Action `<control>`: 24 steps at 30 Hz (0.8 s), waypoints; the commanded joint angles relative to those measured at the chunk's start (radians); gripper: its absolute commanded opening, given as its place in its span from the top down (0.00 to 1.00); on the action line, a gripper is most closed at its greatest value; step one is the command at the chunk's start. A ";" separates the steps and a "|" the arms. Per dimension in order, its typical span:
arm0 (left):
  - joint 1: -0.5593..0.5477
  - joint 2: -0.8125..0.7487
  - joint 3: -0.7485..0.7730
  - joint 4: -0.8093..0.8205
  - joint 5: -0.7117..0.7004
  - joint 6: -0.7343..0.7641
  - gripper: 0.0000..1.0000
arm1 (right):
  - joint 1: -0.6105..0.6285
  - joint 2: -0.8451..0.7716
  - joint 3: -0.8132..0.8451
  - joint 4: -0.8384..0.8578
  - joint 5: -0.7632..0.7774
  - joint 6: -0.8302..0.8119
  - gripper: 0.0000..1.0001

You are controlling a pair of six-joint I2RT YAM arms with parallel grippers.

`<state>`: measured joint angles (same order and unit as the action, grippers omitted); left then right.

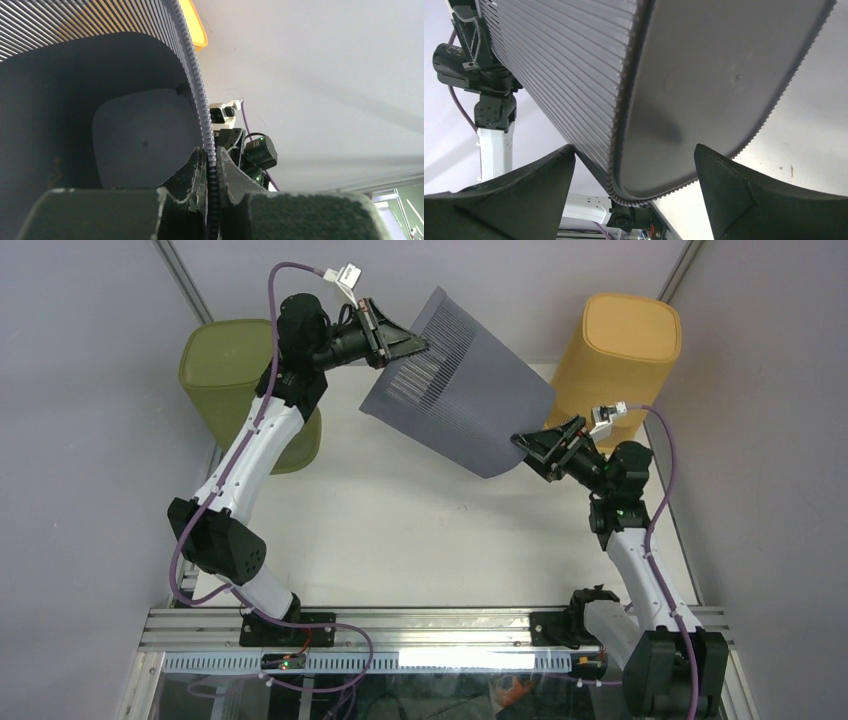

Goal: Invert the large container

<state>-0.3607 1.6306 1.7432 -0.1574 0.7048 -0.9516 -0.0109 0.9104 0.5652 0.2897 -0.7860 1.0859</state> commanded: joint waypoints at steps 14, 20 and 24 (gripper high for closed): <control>-0.016 0.030 -0.119 0.242 0.100 -0.098 1.00 | 0.060 -0.136 0.176 -0.095 0.051 -0.004 0.07; -0.040 0.091 -0.134 0.242 0.125 -0.092 1.00 | 0.060 -0.220 0.227 -0.242 0.086 -0.095 0.08; -0.065 0.134 -0.160 0.241 0.148 -0.084 1.00 | 0.061 -0.237 0.265 -0.318 0.096 -0.131 0.07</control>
<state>-0.3462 1.7267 1.6127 0.0490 0.7479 -1.0443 0.0257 0.7166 0.7074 -0.1047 -0.6365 0.9745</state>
